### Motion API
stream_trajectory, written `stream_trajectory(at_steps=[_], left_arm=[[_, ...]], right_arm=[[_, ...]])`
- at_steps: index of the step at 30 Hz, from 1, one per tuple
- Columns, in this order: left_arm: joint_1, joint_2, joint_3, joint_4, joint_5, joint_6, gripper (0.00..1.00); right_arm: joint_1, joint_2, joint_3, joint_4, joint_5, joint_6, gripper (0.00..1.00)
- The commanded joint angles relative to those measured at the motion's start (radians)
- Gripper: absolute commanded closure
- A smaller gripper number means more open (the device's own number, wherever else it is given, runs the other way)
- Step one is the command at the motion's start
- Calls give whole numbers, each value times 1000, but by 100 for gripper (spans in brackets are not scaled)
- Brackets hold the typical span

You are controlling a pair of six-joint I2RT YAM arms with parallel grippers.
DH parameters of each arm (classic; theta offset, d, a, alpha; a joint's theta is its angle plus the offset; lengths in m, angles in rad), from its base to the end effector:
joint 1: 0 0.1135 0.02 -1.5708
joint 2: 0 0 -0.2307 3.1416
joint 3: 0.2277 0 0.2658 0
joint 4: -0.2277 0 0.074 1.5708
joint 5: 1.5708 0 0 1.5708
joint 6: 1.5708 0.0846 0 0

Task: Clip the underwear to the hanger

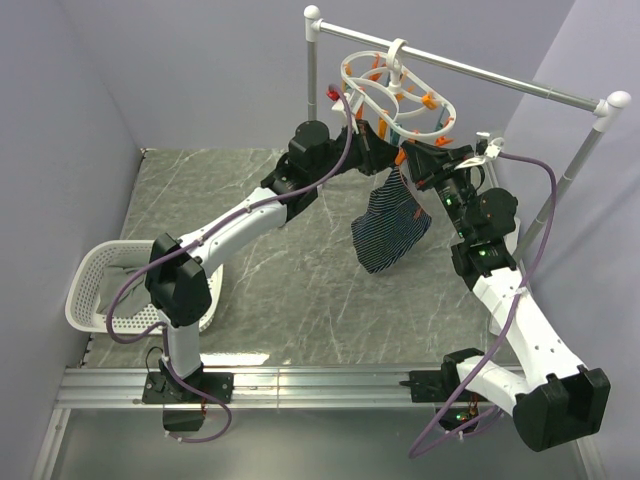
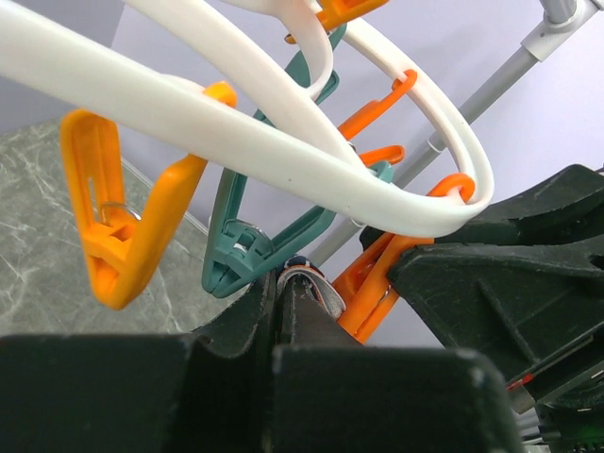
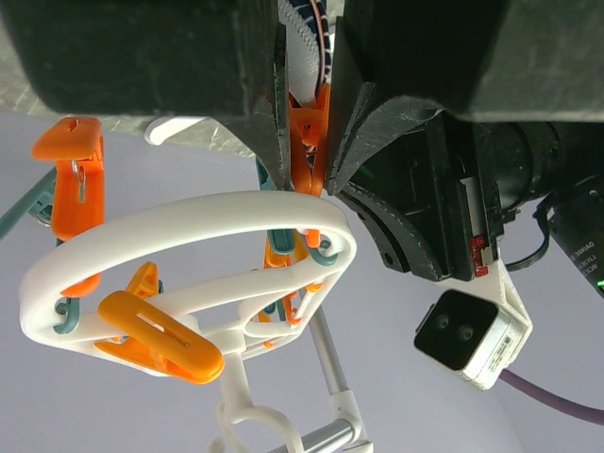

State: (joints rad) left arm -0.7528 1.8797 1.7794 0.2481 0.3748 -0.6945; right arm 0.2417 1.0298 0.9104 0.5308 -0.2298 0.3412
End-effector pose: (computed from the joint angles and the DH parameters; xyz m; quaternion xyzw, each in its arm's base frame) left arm 0.3472 -0.3678 0.3895 0.1597 0.6371 -0.5839 0.4771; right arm 0.2952 0.0926 0.4025 -0.0687 0.5483 0.2990 0.7780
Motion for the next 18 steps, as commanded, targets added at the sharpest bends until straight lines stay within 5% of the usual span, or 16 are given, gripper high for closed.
stream_trajectory(at_steps=[1, 7, 18], left_arm=[[-26, -33, 75, 72, 18, -43, 100], [-28, -33, 77, 71, 19, -49, 100], [-28, -22, 91, 82, 35, -62, 100]], right_arm=[[13, -7, 4, -23, 1, -34, 84], [15, -4, 10, -25, -5, -34, 68], [13, -7, 21, -37, -9, -42, 54]])
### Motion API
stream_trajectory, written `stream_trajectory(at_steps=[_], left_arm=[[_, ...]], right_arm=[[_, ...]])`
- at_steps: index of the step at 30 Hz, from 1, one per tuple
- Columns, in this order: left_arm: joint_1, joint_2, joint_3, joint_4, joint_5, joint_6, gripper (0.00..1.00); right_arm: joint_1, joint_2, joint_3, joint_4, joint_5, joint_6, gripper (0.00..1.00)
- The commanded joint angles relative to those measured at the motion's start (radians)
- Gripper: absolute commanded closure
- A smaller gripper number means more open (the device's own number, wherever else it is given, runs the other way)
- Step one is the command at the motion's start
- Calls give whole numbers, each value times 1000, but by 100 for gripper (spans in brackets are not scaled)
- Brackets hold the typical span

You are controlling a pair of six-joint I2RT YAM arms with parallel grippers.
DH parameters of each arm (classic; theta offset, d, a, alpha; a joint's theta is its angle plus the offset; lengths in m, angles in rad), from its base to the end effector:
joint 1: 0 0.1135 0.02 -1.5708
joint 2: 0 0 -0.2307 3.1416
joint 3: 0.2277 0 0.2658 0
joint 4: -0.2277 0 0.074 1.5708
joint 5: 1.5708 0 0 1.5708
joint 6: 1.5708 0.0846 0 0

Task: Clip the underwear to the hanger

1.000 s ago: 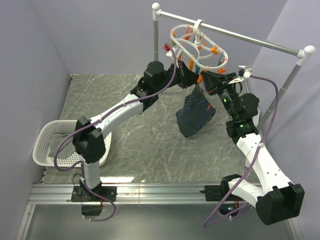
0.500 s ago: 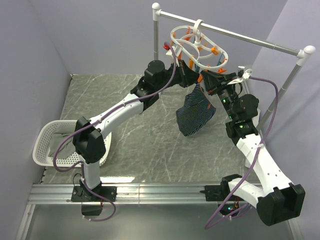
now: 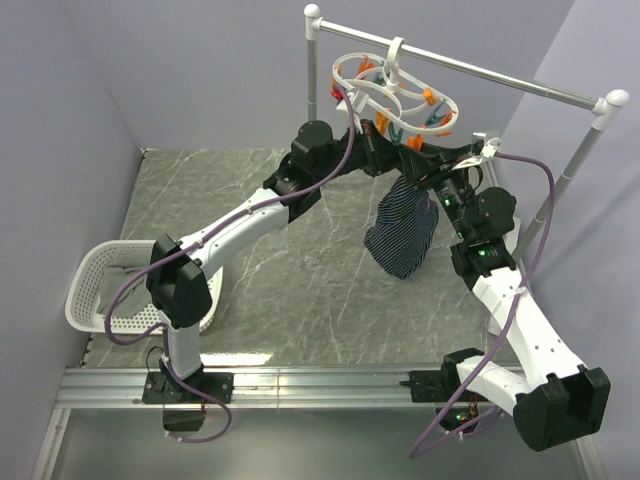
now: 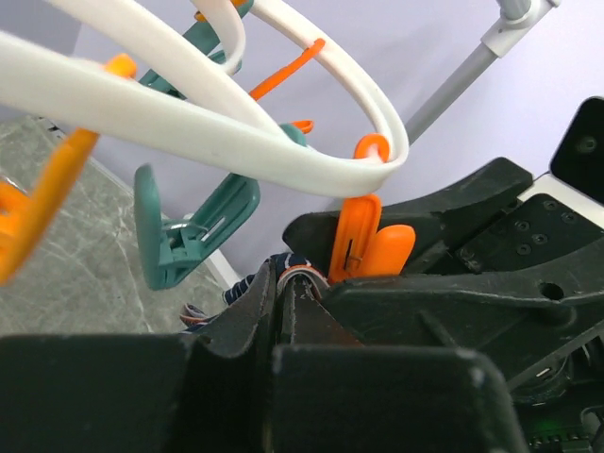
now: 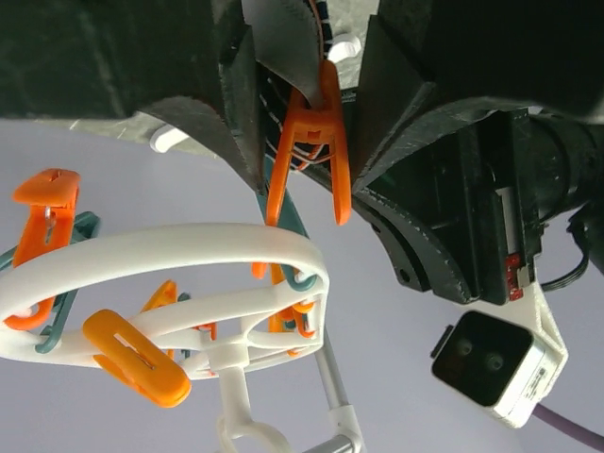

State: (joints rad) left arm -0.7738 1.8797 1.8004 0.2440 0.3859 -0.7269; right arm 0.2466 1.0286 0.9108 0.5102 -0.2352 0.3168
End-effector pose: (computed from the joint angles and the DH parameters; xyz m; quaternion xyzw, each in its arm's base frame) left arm 0.3378 -0.3745 0.3976 0.1611 0.6309 -0.6012 0.4631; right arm 0.2954 0.0947 0.4000 -0.0781 0.5549 0.2921 0.7750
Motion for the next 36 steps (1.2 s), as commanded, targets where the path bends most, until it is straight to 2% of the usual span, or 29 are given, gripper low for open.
stream_trajectory(at_steps=[1, 5, 7, 13, 19, 27, 33, 36], left_arm=[[-7, -22, 68, 89, 24, -29, 100], [-5, -22, 66, 84, 22, -25, 100], [-7, -22, 65, 83, 21, -19, 100], [-5, -31, 39, 77, 18, 3, 100], [2, -47, 7, 67, 13, 21, 100], [13, -59, -29, 78, 19, 37, 99], [19, -79, -68, 98, 30, 55, 83], [27, -93, -90, 103, 30, 53, 80]], right_arm=[[8, -5, 22, -18, -3, -18, 52], [8, -10, 33, -38, 7, -24, 43], [6, -13, 39, -45, 2, -24, 31], [0, -32, 45, -78, -18, -12, 18], [-24, -59, 56, -144, -33, 4, 12], [-69, -105, 72, -304, -143, 27, 7], [-127, -140, 74, -406, -259, 44, 2], [-182, -160, 73, -440, -305, 63, 2]])
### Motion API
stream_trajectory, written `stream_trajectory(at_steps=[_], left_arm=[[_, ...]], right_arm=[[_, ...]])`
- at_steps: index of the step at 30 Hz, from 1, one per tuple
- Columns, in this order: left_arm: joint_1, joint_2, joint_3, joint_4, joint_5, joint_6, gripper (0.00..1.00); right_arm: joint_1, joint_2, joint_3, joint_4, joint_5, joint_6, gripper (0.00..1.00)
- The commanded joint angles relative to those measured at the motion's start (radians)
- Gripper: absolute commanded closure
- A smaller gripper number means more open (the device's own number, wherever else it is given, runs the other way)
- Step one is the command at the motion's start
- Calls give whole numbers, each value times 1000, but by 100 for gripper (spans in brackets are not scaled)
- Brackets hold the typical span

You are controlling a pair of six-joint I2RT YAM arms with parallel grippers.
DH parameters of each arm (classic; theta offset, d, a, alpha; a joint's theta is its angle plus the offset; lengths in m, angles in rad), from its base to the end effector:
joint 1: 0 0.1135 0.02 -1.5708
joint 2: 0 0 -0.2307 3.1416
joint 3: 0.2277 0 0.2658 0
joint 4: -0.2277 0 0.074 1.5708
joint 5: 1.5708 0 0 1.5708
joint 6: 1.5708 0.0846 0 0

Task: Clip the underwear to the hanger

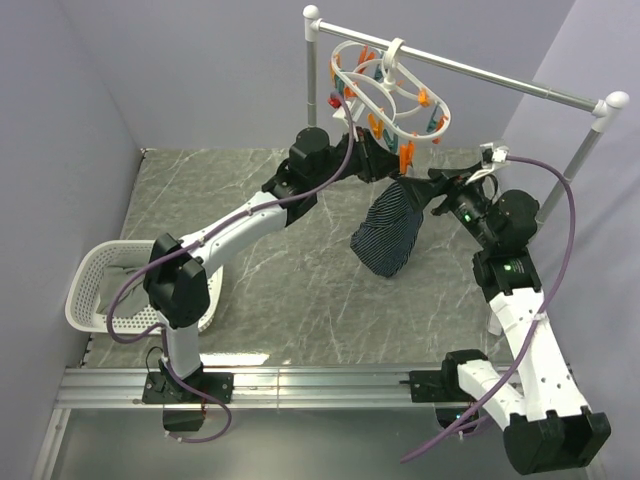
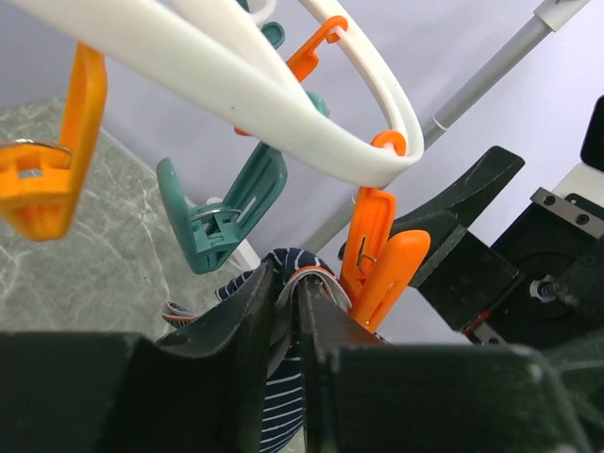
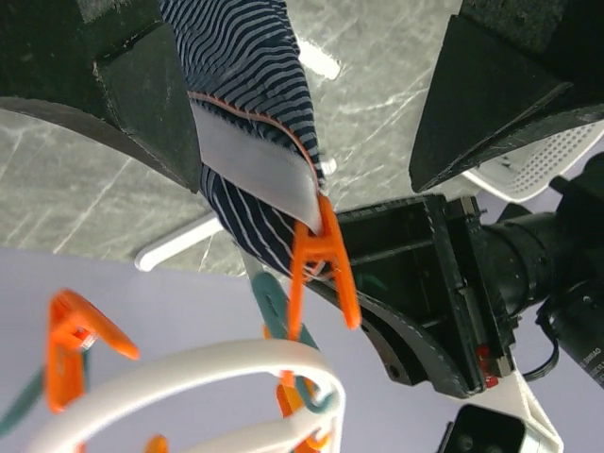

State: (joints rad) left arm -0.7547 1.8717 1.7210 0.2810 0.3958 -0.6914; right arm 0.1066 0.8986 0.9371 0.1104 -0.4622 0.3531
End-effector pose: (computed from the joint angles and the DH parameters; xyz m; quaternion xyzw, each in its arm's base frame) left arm 0.3449 -0.3691 0.3740 0.1682 0.6417 -0.5849 0.4668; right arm 0.2752 0.0674 0.3861 -0.0941 0.6517 0.3136 0.6841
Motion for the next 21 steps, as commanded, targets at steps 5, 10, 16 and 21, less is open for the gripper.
stream_trajectory(at_steps=[5, 10, 16, 21], left_arm=[[32, -109, -43, 83, 31, 6, 70], [55, -152, -107, 136, 69, -2, 58], [77, -198, -169, 150, 84, 10, 43], [106, -232, -205, 132, 66, 24, 40]], right_arm=[[-135, -53, 45, -67, -177, 43, 2], [-211, -47, 39, -42, -210, 37, 2], [-242, 6, 71, 37, -216, 49, 2], [-251, 62, 97, 103, -222, 52, 3]])
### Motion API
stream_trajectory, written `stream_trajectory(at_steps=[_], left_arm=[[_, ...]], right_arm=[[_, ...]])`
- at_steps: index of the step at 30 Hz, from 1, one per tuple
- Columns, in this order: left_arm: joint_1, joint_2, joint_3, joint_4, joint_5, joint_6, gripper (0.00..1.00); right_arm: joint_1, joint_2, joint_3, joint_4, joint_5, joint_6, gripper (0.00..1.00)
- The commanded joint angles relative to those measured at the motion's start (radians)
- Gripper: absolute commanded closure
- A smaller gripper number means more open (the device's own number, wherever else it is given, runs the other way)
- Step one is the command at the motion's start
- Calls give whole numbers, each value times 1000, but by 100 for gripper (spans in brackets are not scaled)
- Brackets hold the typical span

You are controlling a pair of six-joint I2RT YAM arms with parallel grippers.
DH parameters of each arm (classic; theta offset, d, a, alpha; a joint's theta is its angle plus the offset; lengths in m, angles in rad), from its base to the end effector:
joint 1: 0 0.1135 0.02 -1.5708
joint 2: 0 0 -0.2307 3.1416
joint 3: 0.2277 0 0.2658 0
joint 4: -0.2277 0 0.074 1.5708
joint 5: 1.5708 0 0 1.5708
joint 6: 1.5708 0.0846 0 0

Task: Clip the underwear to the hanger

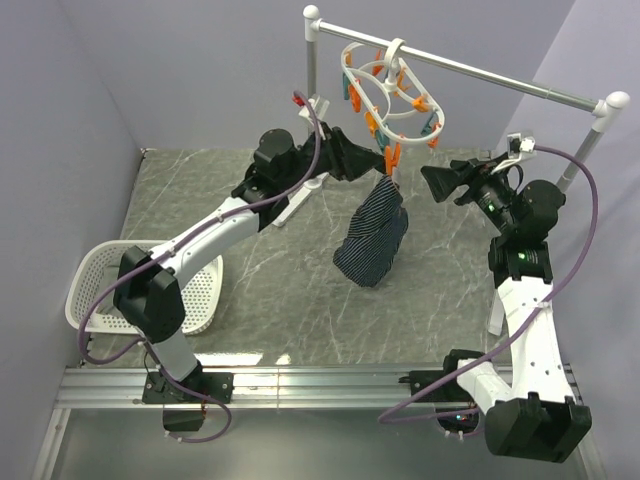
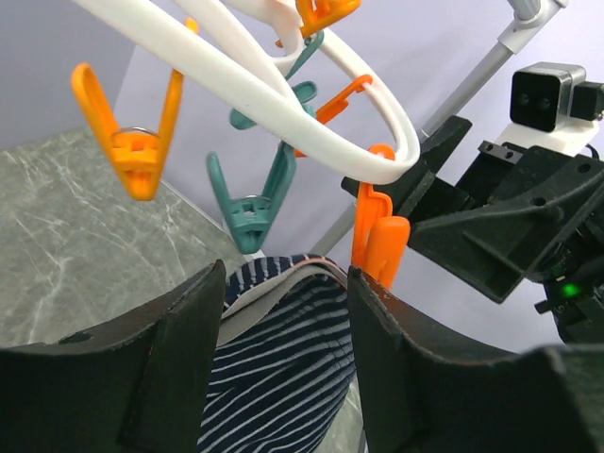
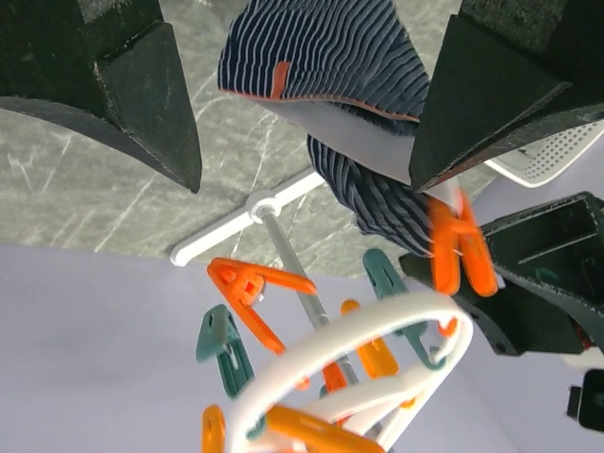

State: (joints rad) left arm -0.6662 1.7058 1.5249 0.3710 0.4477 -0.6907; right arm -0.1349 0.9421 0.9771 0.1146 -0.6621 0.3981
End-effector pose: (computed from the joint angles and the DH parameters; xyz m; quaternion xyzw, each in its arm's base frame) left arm 0.3422 -0.3156 0.3829 0.1635 0.6230 -0.5819 0.4966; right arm 0.2846 0.0139 0.3901 -0.0752 0.6600 0.3042 0.6828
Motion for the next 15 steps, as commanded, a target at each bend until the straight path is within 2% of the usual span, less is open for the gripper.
stream_trajectory(at_steps=[1, 7, 15], left_arm=[[23, -70, -14, 36, 17, 23, 40], [95, -126, -109, 94, 91, 34, 35], [131, -172, -175, 129, 169, 72, 36]], right_arm=[[-12, 30, 60, 106, -22, 4, 3], [-35, 86, 93, 190, -54, -8, 6], [-63, 190, 159, 256, -54, -36, 16]])
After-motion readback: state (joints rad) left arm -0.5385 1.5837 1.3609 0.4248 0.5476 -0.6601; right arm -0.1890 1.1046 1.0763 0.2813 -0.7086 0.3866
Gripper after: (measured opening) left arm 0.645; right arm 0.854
